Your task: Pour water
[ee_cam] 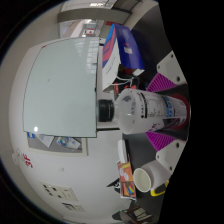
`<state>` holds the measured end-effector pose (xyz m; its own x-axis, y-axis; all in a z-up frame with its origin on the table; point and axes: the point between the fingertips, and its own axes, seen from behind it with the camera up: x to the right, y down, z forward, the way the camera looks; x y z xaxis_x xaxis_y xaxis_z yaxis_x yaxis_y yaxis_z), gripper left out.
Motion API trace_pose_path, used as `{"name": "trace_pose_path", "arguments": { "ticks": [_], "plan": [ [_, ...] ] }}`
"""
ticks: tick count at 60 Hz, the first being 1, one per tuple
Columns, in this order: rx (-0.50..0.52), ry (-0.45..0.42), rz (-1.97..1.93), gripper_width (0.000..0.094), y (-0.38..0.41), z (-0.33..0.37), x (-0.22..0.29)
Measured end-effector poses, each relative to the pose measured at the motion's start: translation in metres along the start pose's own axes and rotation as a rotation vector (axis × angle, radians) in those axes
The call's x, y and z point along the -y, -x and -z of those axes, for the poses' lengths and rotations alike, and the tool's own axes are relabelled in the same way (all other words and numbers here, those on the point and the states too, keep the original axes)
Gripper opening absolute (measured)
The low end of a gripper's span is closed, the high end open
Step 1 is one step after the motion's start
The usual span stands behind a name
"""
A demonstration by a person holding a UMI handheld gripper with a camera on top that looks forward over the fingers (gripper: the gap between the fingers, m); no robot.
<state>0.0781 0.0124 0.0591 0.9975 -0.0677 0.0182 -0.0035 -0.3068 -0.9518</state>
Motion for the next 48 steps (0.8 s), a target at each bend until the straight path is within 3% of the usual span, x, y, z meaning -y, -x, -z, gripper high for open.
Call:
{"name": "trace_pose_path", "arguments": {
  "ticks": [2,6,8,12,23,48],
  "plan": [
    [-0.002,0.032,-0.004,0.0587,0.0,0.001,-0.005],
    [0.02,0.076,-0.019,0.085,0.003,0.007,-0.011],
    [0.018,0.085,-0.024,0.0815,0.002,0.011,-0.011],
    [-0.002,0.096,-0.02,0.0861,-0.003,0.022,-0.008],
    [-0.054,0.121,0.012,0.0846,-0.013,0.081,0.0],
    [-0.059,0.139,0.056,0.0846,0.026,0.316,0.0]
  ]
}}
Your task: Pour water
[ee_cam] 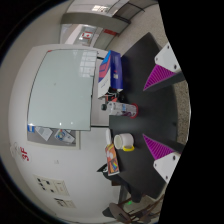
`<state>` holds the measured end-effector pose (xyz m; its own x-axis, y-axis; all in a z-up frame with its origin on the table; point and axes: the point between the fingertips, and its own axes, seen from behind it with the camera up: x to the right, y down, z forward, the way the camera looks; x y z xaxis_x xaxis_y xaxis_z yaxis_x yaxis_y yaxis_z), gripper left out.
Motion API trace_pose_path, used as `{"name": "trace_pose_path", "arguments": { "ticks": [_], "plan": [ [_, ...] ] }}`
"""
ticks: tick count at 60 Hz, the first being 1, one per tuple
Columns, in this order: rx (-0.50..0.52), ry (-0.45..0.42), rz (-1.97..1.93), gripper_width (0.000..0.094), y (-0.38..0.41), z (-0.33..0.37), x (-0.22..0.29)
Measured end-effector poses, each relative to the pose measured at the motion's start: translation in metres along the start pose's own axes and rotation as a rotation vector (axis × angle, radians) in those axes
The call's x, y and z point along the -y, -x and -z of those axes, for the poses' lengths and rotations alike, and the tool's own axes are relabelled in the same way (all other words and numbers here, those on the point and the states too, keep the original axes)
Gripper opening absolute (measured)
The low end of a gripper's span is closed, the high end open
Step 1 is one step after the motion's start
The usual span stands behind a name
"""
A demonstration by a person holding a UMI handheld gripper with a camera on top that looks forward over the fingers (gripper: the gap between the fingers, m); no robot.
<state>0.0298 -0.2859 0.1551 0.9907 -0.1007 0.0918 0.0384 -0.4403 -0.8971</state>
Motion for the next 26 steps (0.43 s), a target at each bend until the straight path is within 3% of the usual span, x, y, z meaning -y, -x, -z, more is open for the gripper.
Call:
{"name": "trace_pose_path", "arguments": {
  "ticks": [14,26],
  "plan": [
    [-0.003,-0.005,-0.009,0.0847,0.006,0.067,-0.013],
    [-0.018,-0.029,-0.007,0.0847,0.002,0.085,-0.007]
  ]
}}
